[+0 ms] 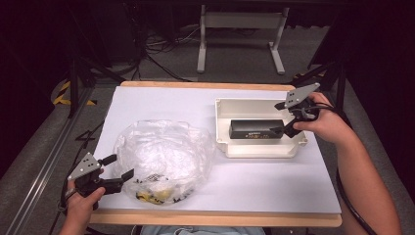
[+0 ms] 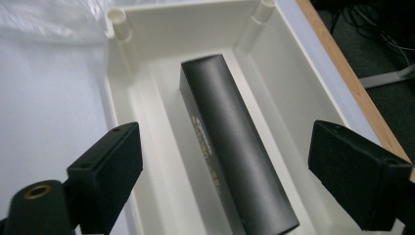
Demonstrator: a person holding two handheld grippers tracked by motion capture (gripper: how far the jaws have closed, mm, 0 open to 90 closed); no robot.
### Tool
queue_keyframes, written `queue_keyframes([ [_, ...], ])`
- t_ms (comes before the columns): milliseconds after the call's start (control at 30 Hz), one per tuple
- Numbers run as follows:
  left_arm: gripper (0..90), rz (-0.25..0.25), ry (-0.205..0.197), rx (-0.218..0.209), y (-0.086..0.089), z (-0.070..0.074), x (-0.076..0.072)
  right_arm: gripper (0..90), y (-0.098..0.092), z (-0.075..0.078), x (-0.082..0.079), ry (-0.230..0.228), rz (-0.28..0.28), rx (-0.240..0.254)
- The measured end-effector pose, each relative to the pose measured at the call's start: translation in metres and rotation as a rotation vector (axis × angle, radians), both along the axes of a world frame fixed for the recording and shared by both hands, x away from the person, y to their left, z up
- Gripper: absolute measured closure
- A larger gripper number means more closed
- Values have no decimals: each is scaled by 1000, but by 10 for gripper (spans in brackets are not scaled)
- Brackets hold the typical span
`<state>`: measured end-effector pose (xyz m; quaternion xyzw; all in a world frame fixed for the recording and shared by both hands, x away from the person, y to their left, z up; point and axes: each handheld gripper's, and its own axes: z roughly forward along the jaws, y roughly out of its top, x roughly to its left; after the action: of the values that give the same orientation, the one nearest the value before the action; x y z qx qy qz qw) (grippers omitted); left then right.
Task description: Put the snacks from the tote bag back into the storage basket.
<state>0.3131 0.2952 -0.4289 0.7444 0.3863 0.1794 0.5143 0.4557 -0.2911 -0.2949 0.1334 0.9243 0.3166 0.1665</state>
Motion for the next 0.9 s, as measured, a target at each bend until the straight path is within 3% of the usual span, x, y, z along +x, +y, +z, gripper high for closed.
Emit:
queue_keyframes([
  [267,136,-5,-4,1,-2,1,2,100,0,4,-41,-3,-119,127],
  [300,137,-5,-4,1,-2,1,2,100,0,4,-41,-3,-119,127],
  [467,137,-10,-7,3,-3,1,3,95,1,3,-64,-11,-209,231],
  [533,136,-11,-7,3,-3,1,3,95,1,1,-67,-10,-218,239],
  [767,137,-10,-6,6,-3,1,2,94,2,-20,-94,-35,-259,318],
  [900,137,-7,-6,10,-3,1,2,87,1,-32,-106,-49,-291,340],
])
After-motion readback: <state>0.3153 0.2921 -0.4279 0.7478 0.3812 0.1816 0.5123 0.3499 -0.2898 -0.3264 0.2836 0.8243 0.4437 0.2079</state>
